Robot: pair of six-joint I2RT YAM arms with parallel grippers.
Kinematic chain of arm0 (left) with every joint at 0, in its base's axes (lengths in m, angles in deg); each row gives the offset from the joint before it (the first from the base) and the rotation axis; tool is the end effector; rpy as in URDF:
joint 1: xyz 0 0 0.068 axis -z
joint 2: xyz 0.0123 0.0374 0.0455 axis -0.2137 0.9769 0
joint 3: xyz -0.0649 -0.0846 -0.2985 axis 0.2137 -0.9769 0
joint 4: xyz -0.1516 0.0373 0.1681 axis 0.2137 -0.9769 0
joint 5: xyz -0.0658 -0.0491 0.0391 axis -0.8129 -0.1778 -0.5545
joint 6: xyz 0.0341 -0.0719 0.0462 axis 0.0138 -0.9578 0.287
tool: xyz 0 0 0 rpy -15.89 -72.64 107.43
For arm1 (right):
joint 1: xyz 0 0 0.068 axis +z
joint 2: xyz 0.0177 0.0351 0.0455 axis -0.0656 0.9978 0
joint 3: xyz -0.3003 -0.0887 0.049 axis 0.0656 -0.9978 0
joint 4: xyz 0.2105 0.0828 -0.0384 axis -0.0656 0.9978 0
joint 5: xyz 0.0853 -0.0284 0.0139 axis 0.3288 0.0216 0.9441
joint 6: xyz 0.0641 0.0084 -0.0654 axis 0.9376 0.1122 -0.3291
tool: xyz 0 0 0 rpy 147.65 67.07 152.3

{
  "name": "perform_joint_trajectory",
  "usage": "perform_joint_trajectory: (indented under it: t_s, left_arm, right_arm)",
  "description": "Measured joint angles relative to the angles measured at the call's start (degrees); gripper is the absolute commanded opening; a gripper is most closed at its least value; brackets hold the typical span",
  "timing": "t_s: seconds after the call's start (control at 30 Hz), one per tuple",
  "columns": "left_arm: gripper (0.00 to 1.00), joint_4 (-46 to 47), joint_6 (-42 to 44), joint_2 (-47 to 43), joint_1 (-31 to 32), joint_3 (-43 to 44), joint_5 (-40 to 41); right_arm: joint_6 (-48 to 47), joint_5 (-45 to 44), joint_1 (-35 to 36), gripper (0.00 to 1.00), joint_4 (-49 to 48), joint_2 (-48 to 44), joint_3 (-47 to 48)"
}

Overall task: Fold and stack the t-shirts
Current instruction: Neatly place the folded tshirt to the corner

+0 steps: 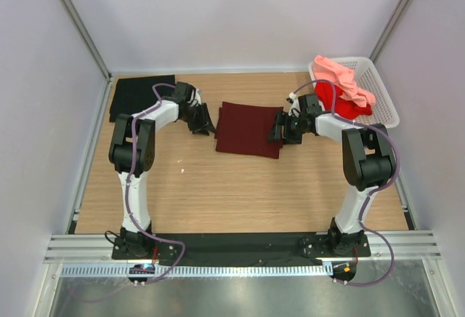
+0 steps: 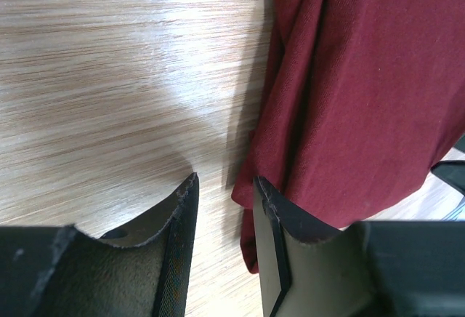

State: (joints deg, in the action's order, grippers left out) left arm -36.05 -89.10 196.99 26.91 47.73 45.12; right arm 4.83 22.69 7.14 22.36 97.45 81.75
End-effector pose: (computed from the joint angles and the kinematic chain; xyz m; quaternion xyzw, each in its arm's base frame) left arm 0.4388 -0.1497 0.1712 -0.0717 0.9458 -0.2821 0.1439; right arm 0.3718 0.1079 0.1898 -0.0159 0.9377 0.2715 0.2162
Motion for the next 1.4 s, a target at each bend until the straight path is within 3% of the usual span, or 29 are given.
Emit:
perform_joint_trajectory:
  t_s: [0.1,0.43,0.7,1.03,1.4]
  left_arm:
    - [0.38,0.31,-0.11,-0.15,0.0,-0.26,0.02]
    - [0.4,0.55,-0.13,-0.33,0.0,-0.48,-0.24]
    - [0.52,-0.24,1.68,-0.28,-0.02,1.75,-2.56]
    - [0.59,-1.36,1.77,0.61,-0.24,11.93,-6.64]
    - [0.6,-4.52,2.64,13.7,-0.24,22.03,-8.68]
  right_arm:
    - [1.27,2.75,-0.13,0.6,0.61,0.98,0.13]
    - [5.01,5.79,-1.88,0.41,1.22,1.75,-1.53]
    - [5.16,5.68,-2.01,0.38,1.4,1.75,-1.99]
    - [4.87,5.68,-2.01,0.37,1.42,1.75,-2.05]
    - [4.76,5.66,-2.01,0.37,1.46,1.7,-2.05]
